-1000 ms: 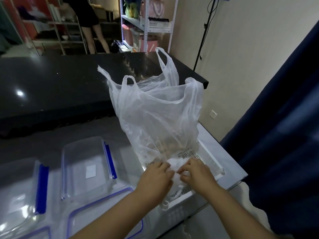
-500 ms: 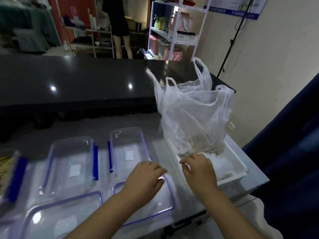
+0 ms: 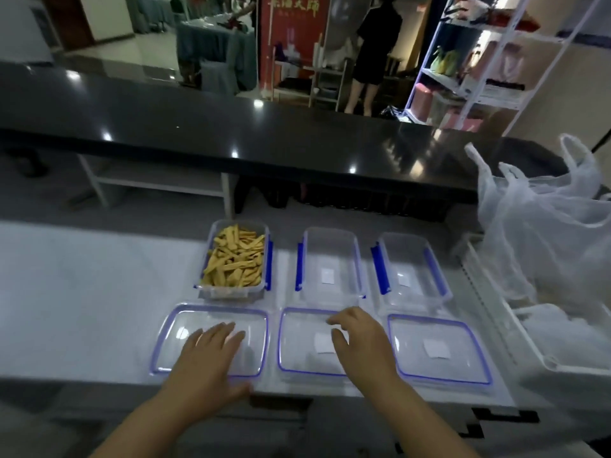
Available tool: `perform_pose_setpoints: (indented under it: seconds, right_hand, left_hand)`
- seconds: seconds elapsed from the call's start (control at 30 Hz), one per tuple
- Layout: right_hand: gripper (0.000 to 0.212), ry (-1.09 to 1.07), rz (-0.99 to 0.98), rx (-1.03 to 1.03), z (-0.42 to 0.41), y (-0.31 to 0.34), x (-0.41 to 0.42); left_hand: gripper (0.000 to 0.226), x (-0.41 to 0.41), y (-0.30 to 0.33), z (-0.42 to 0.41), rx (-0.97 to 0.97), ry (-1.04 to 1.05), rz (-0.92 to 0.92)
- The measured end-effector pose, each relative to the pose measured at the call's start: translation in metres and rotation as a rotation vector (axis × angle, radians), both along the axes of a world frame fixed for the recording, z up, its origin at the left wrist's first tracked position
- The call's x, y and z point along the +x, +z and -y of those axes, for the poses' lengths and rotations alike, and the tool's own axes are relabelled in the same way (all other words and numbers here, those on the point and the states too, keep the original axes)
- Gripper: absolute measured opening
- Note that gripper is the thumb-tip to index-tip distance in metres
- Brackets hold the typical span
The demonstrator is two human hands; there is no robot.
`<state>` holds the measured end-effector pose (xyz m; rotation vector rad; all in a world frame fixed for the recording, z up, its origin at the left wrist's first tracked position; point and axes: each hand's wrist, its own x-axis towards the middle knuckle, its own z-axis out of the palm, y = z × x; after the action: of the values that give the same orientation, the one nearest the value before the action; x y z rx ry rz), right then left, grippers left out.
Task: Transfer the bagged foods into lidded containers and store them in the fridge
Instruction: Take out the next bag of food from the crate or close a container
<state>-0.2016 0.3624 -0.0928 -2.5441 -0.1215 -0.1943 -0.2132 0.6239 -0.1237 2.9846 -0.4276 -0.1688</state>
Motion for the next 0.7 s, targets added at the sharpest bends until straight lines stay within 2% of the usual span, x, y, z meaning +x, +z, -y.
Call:
perform_pose_setpoints:
  seconds: [0.07, 0.17, 0.33, 0.4, 0.47, 0.57, 0.7]
  right_hand:
    - [0.022, 0.018, -0.045, 0.017, -0.030, -0.003, -0.007]
    - [0.023, 0.017, -0.111, 0.073, -0.062, -0.004, -0.017]
    - [0.024, -0.003, -0.190, 0.102, -0.089, -0.005, -0.023]
    - [0.026, -0.015, -0.191, 0.149, -0.093, -0.007, -0.022]
    - [0.032, -0.052, -0.198, 0.241, -0.097, -0.008, -0.017]
    - [0.038, -0.103, -0.224, 0.377, -0.105, -0.006, -0.004]
    - [0.041, -0.070, -0.239, 0.493, -0.120, -0.003, 0.023]
  left_hand:
    - [0.082, -0.014, -0.013, -0.035, 0.043, 0.053, -0.041]
    - [0.078, -0.024, -0.031, -0.064, 0.007, -0.010, -0.034]
    - [0.038, -0.028, -0.028, -0.087, -0.106, -0.153, 0.237]
    - [0.035, -0.025, -0.017, -0.088, -0.166, -0.158, 0.305]
    - [0.034, -0.022, 0.003, -0.085, -0.266, -0.129, 0.347]
    - [0.018, -0.011, 0.030, -0.075, -0.423, -0.026, 0.349]
    - [0.025, 0.012, 0.048, -0.062, -0.702, 0.176, 0.212]
